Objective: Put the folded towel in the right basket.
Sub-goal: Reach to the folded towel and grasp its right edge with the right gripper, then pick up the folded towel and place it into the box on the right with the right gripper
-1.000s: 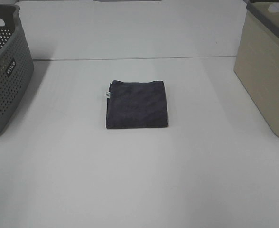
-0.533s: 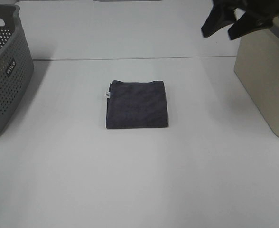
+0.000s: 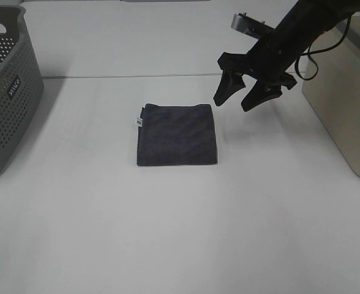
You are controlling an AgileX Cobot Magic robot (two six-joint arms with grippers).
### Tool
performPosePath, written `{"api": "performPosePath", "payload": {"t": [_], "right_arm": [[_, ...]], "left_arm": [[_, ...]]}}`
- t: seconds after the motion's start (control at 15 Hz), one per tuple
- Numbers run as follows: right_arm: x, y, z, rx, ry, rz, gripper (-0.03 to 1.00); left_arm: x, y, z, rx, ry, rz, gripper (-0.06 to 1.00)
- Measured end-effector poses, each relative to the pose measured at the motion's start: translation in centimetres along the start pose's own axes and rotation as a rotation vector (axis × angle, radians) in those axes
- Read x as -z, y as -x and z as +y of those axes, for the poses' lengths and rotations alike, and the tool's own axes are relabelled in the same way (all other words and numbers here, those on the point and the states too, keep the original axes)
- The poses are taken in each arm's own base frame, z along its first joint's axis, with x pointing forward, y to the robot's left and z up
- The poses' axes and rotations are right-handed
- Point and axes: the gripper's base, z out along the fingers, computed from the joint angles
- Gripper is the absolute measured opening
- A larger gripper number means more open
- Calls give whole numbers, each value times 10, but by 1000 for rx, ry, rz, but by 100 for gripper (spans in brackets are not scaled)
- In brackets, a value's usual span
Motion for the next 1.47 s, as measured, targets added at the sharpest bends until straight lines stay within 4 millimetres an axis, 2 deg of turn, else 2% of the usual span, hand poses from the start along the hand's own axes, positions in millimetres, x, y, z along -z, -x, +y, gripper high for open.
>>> {"api": "performPosePath", "payload": {"t": [0.07,0.33,0.6,0.8,0.93,1.13,1.33,1.47], "right_arm": [[-23,8,-13,-40,42,24,66],[-56,14,-39,-124,123,67,66],[-76,9,-44,-137,156,94,66],[-88,10,-30,-115,183,93,65],[-97,11,-15,-84,172,79,52],[-105,11,-13,-86,160,74,9],[-105,10,-13,-86,160,75,4],[-94,14,-10,-61,147,63,4]], "left_arm": [[0,0,0,0,0,0,98],[0,0,0,0,0,0,98],[0,0,0,0,0,0,98],[0,0,0,0,0,0,98],[0,0,0,0,0,0,98],[0,0,0,0,0,0,98],[0,0,0,0,0,0,98],[0,0,0,0,0,0,98]]}}
